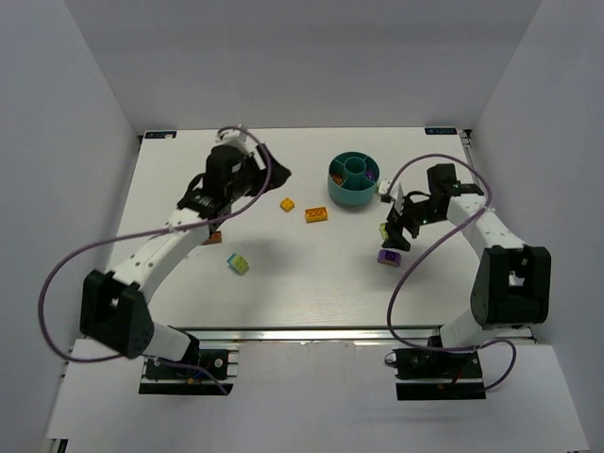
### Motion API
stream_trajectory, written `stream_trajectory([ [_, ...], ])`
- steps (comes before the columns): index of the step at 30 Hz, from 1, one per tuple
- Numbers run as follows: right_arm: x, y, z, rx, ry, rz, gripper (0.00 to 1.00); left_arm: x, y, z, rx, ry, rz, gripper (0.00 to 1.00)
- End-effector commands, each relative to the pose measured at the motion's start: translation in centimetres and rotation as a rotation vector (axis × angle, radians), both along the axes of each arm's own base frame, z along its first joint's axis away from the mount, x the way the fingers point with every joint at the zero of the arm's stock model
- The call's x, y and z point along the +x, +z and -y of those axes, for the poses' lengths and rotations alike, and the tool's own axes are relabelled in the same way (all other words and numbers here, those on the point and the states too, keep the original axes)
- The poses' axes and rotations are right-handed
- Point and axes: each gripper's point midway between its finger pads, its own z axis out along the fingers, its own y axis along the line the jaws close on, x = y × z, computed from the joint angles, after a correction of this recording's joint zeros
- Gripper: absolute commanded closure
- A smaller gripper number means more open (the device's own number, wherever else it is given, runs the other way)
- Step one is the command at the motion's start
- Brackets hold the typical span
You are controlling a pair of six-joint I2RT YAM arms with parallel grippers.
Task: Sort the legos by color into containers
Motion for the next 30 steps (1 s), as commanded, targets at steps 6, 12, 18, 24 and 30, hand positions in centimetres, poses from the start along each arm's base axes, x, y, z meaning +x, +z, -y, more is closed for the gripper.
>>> stream_trajectory([
  [6,-2.5,-3.7,0.2,-0.277,-0.096,0.031,0.11,-6.0,-5.2,-10.9,0.071,0.304,-0.104,0.18],
  [12,-2.0,-6.0,1.0,-0.393,-0.163,-0.011,0.15,-8.7,-5.8,-12.6,0.054,0.355,-0.107,0.17],
  [18,-1.8,-7.2,1.2,-0.452,-0.146,-0.009,0.23,-9.4,-6.0,-13.4,0.066,0.379,-0.105,0.17],
  [24,-2.5,-8.8,1.2,-0.495,-0.104,-0.022,0.36,-9.4,-5.7,-14.2,0.089,0.402,-0.100,0.17],
  [30,-3.3,-9.1,0.8,-0.487,-0.050,-0.043,0.59,-9.3,-5.6,-14.7,0.109,0.416,-0.101,0.15],
])
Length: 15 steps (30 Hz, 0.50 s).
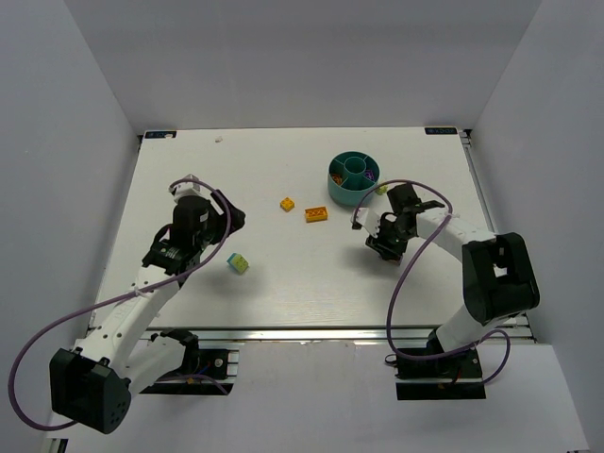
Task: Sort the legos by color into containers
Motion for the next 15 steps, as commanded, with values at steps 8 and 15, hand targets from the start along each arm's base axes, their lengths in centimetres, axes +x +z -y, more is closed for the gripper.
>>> stream_trajectory([
  [8,-0.6,2.0,-1.8,0.097,0.062,-0.030,0.78,0.6,1.0,-1.2,0.038,0.025,0.017,0.15],
  [15,4.0,11.5,-6.5,0.445,-0.051,0.019,0.88,0.9,1.1,-1.2,0.036,0.020,0.014,0.15],
])
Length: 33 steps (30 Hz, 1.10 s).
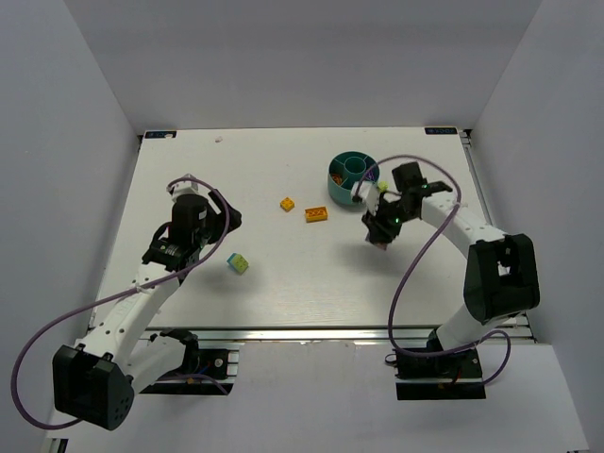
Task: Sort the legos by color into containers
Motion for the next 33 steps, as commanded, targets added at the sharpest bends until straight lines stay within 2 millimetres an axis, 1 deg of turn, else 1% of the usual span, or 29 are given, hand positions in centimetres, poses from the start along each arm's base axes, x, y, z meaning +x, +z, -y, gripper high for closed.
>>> stream_trajectory([
  [1,4.2,8.6,-3.4,0.288,-0.125,0.041,0.90,0.6,1.9,-0.1,-0.004,-0.002,0.037,0.15],
  [2,5.7,10.1,-3.3,0.341,-0.163,0.054,0.91,0.6,1.8,-0.1,-0.005,-0.003,0.034,0.15],
  [3,7.6,12.0,-3.4,0.385,-0.199,0.077,0.91,0.6,1.9,0.0,-0.007,-0.005,0.035,0.15],
  [4,8.8,13.1,-2.7,0.438,-0.289,0.047,0.91,0.7,2.0,0.0,-0.008,-0.004,0.038,0.15],
  [6,12.1,15.9,-2.3,0.526,-0.348,0.084,0.92,0.7,1.8,-0.1,-0.009,-0.002,0.033,0.15],
  [7,13.3,16.8,-1.2,0.575,-0.425,0.059,0.92,0.7,1.8,-0.1,-0.009,0.000,0.033,0.15],
  [8,14.6,18.0,-0.9,0.614,-0.434,0.088,0.92,0.8,1.9,-0.1,-0.013,-0.001,0.037,0.15],
  [9,15.8,17.7,-0.6,0.633,-0.458,0.076,0.92,0.8,1.7,-0.1,-0.012,-0.001,0.032,0.15],
  [10,17.1,19.1,0.4,0.668,-0.475,0.099,0.92,0.8,1.7,0.0,-0.013,-0.002,0.032,0.15],
  [11,17.6,19.6,0.2,0.707,-0.484,0.073,0.92,0.8,1.7,0.0,-0.013,-0.004,0.030,0.15],
  [12,18.9,19.1,0.5,0.725,-0.494,0.066,0.92,0.9,1.5,0.0,-0.014,-0.003,0.025,0.15],
  [13,19.6,19.9,0.2,0.751,-0.481,0.073,0.92,0.9,1.6,0.0,-0.016,-0.002,0.026,0.15],
  [15,21.0,20.0,-0.5,0.822,-0.484,0.043,0.92,1.0,1.5,0.1,-0.019,-0.005,0.023,0.15],
  [17,21.8,19.6,-0.9,0.867,-0.495,0.013,0.92,1.1,1.4,0.1,-0.022,-0.004,0.019,0.15],
  [18,22.1,18.7,-1.2,0.894,-0.522,-0.049,0.92,1.2,1.5,0.2,-0.024,-0.005,0.018,0.15],
  [19,22.7,19.0,-1.3,0.919,-0.508,-0.032,0.92,1.3,1.4,0.2,-0.026,-0.004,0.015,0.15],
  [20,22.9,18.8,-1.5,0.930,-0.507,-0.048,0.92,1.3,1.4,0.2,-0.027,-0.001,0.014,0.15],
  [21,23.3,17.8,-1.5,0.933,-0.520,-0.069,0.92,1.4,1.5,0.2,-0.029,0.000,0.015,0.15],
  [23,23.6,17.1,-1.6,0.939,-0.521,-0.086,0.92,1.4,1.5,0.2,-0.034,0.003,0.013,0.15],
  [24,23.8,16.3,-1.7,0.936,-0.522,-0.101,0.92,1.4,1.6,0.2,-0.034,0.006,0.015,0.15],
  [26,24.1,15.8,-1.7,0.937,-0.524,-0.104,0.91,1.4,1.6,0.2,-0.036,0.010,0.011,0.15],
  [27,24.3,15.1,-1.8,0.938,-0.528,-0.117,0.89,1.4,1.5,0.2,-0.037,0.012,0.007,0.15],
  [28,24.9,14.9,-0.2,0.946,-0.556,-0.107,0.89,1.4,1.6,0.2,-0.040,0.012,0.009,0.15],
  [33,25.4,13.4,0.2,0.957,-0.561,-0.142,0.88,1.6,1.8,0.2,-0.044,0.017,0.005,0.15],
])
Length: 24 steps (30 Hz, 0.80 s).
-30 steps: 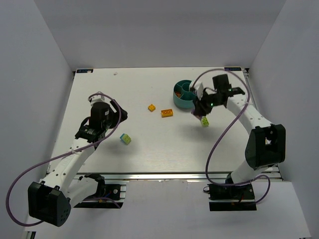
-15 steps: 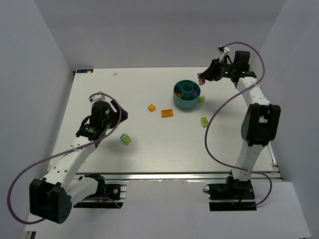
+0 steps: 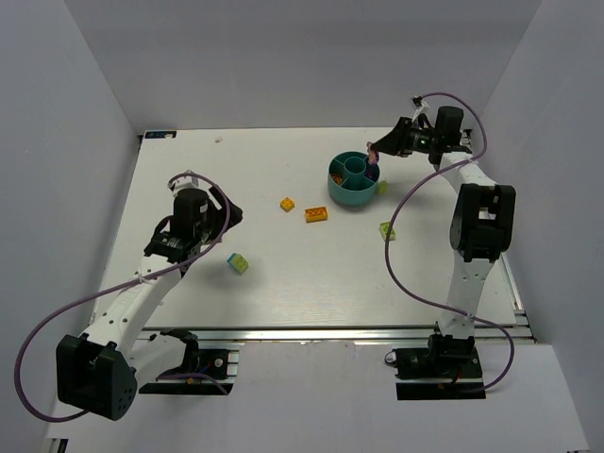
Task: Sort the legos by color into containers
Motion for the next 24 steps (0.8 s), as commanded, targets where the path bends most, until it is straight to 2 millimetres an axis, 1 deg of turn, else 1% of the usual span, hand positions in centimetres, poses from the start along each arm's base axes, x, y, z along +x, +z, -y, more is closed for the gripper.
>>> stream_trajectory([
  [1,0.9,1.7,0.7,0.033,0.018,0.067,0.87,0.6,1.8,0.0,-0.016,0.007,0.028,0.15],
  [4,0.7,0.5,0.9,0.037,0.025,0.048,0.84,0.8,2.0,0.0,-0.012,0.006,0.027,0.15],
  [9,0.2,-0.6,0.9,0.038,0.041,0.032,0.79,1.1,2.0,0.2,-0.013,0.002,0.023,0.15],
  [13,0.0,-1.2,0.9,0.036,0.046,0.026,0.76,1.2,2.0,0.3,-0.015,-0.002,0.020,0.15],
  [17,-0.2,-1.4,0.8,0.032,0.050,0.028,0.73,1.2,1.8,0.4,-0.017,-0.003,0.016,0.15],
  [18,-0.1,-1.6,0.8,0.029,0.048,0.026,0.69,1.2,1.8,0.3,-0.017,-0.003,0.016,0.15],
  [20,-0.1,-1.8,0.8,0.024,0.049,0.028,0.67,1.1,1.8,0.3,-0.018,-0.002,0.016,0.15],
  [22,-0.2,-2.2,0.7,0.019,0.052,0.023,0.62,1.1,1.8,0.3,-0.018,-0.002,0.016,0.15],
  [23,-0.1,-2.2,0.6,0.012,0.054,0.033,0.55,1.1,1.8,0.3,-0.018,-0.002,0.016,0.15],
  [24,-0.3,-2.5,0.4,0.007,0.059,0.026,0.52,1.1,1.9,0.3,-0.018,-0.002,0.017,0.15],
])
